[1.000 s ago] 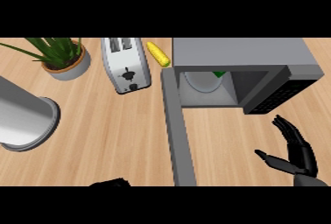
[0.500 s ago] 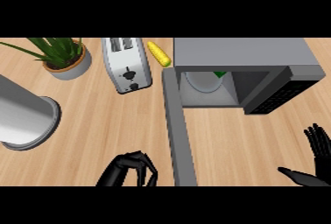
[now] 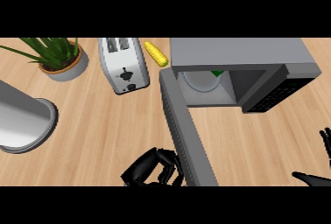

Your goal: Pick up the milk, place it into the microwave and close the microwave

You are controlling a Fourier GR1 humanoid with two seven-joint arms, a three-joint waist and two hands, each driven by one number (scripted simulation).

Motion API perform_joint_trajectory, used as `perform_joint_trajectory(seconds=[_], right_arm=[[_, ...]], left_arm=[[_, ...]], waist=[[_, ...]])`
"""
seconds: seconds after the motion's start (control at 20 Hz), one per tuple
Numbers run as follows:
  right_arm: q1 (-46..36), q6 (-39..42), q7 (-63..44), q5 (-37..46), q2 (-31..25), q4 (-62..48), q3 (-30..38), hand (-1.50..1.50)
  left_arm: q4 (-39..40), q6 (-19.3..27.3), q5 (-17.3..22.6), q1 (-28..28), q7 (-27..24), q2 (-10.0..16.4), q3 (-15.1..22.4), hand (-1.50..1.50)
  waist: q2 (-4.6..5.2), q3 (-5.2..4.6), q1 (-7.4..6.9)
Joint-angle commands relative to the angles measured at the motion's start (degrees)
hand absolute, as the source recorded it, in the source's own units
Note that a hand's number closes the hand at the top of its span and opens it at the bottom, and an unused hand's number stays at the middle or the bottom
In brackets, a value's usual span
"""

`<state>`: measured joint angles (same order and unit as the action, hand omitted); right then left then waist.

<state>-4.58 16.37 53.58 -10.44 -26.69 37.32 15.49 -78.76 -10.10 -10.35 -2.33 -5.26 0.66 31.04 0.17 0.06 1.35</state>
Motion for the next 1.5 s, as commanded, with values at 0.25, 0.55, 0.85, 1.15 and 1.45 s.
perform_joint_trajectory(seconds=[0.25, 0.55, 0.85, 1.15, 1.45], right_arm=[[-0.84, 8.19, 3.02, -1.98, -2.13, 3.73, -1.14, -1.5], [-1.05, 10.73, 1.38, -3.29, -0.99, 8.22, -4.01, -1.5], [-1.75, 10.42, -1.39, -4.85, -2.35, 12.37, -5.08, -1.5], [-2.64, 10.87, -5.22, -6.86, -2.28, 16.7, -6.85, -1.5], [-4.84, 11.66, -8.73, -8.27, -3.29, 20.26, -8.58, -1.5]], left_arm=[[16.2, 11.23, 6.04, -12.77, -2.64, -0.65, 16.92, 1.5], [15.98, 19.67, 16.85, -17.42, -7.64, -0.63, 22.93, 1.5], [15.91, 26.95, 24.6, -24.91, -6.94, -0.61, 26.23, -1.5], [18.47, 32.31, 30.08, -31.37, -7.18, -0.63, 26.33, 1.5], [21.43, 35.67, 33.3, -38.17, -7.56, -0.6, 24.76, 1.5]], waist=[[0.14, -0.15, 1.23], [0.32, -0.23, 2.54], [0.69, -0.29, 5.39], [1.11, -0.32, 8.16], [1.94, -0.39, 11.29]])
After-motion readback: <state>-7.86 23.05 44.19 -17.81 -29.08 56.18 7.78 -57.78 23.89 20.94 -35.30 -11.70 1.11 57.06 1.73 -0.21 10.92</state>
